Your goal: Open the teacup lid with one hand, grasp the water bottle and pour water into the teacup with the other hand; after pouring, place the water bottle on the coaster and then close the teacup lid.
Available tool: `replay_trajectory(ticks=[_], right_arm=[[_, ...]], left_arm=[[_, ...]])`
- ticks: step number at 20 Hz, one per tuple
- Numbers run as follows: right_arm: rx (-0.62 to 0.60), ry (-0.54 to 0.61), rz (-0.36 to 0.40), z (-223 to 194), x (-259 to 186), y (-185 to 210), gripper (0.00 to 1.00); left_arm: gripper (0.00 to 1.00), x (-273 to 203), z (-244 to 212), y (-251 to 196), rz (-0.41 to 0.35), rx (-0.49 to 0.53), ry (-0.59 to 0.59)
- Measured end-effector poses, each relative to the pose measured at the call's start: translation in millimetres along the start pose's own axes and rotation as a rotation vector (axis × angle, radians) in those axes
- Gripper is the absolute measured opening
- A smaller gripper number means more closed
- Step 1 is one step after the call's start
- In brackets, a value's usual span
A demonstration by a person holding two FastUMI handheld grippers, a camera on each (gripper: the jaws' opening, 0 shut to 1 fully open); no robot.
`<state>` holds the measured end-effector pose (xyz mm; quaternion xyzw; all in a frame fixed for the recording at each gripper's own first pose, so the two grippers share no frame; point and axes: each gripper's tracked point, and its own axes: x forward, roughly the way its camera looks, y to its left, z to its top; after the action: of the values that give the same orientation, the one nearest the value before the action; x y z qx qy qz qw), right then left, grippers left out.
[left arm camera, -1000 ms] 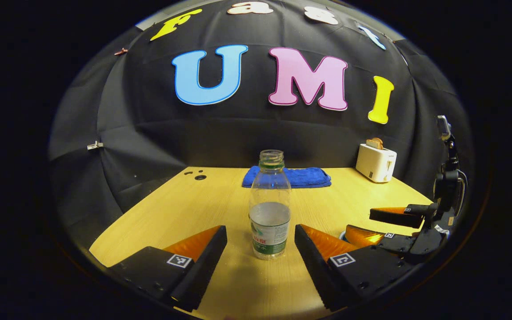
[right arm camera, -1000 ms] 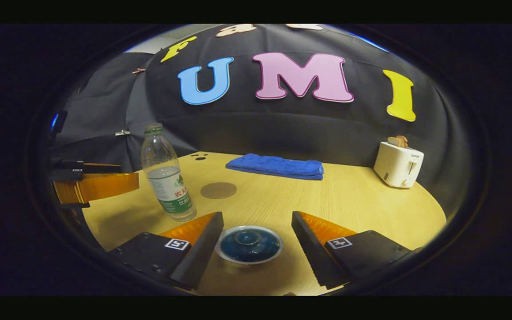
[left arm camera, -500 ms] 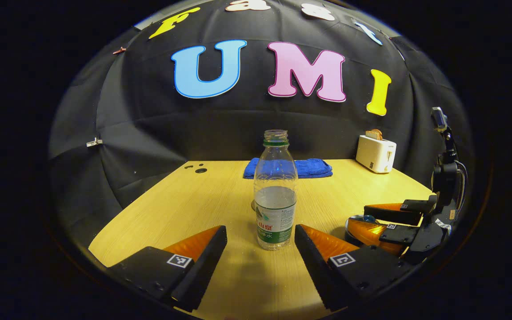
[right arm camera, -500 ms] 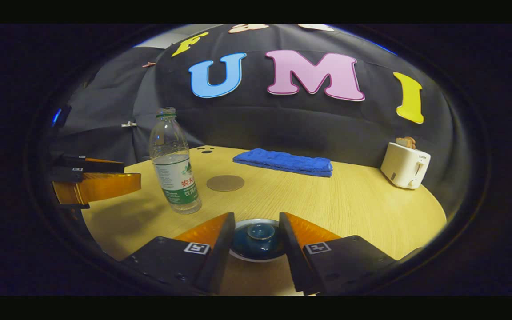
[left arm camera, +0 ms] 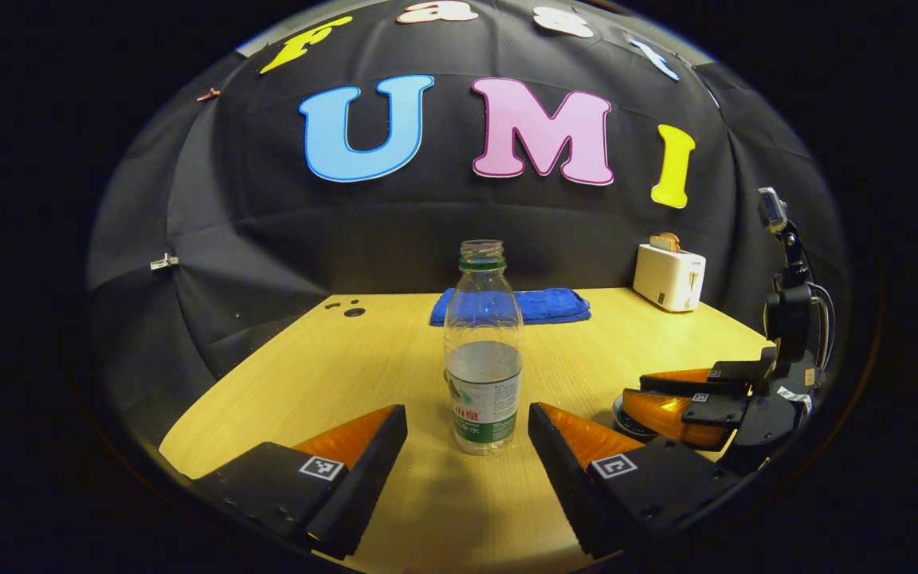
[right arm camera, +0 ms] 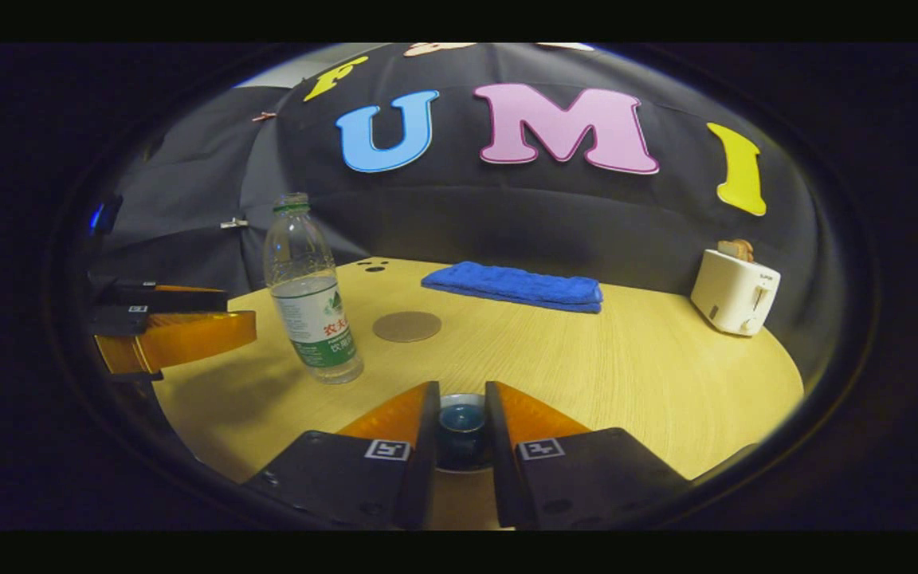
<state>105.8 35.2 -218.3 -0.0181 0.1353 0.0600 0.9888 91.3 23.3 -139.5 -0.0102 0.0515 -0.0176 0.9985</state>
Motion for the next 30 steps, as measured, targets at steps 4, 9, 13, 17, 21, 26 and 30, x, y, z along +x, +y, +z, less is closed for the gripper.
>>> replay_trajectory(ticks=[4,9,13,17,21,26,30], right_arm=[[0.002,0.024,0.022,0,-2,1,0.22],[-0.001,-0.005,0.031,22,-2,-3,0.24],[0.028,-0.035,0.027,46,-6,-11,0.26],[0.032,-0.043,0.004,56,-14,-30,0.26],[0.009,-0.027,-0.03,48,-22,-50,0.26],[0.022,-0.008,-0.059,31,-27,-63,0.26],[0.061,0.005,-0.059,17,-28,-59,0.21]], left_arm=[[0.97,3,-5,-7,-0.016,0.01,0.007],[0.97,11,-16,-13,-0.045,0.005,0.034],[0.97,30,-19,-11,-0.043,-0.036,0.04],[0.97,55,-15,-12,-0.045,-0.072,0.01],[0.96,84,-6,-17,-0.05,-0.084,-0.025],[0.96,107,15,-12,-0.047,-0.019,-0.098],[0.81,112,14,-17,-0.086,0.013,-0.095]])
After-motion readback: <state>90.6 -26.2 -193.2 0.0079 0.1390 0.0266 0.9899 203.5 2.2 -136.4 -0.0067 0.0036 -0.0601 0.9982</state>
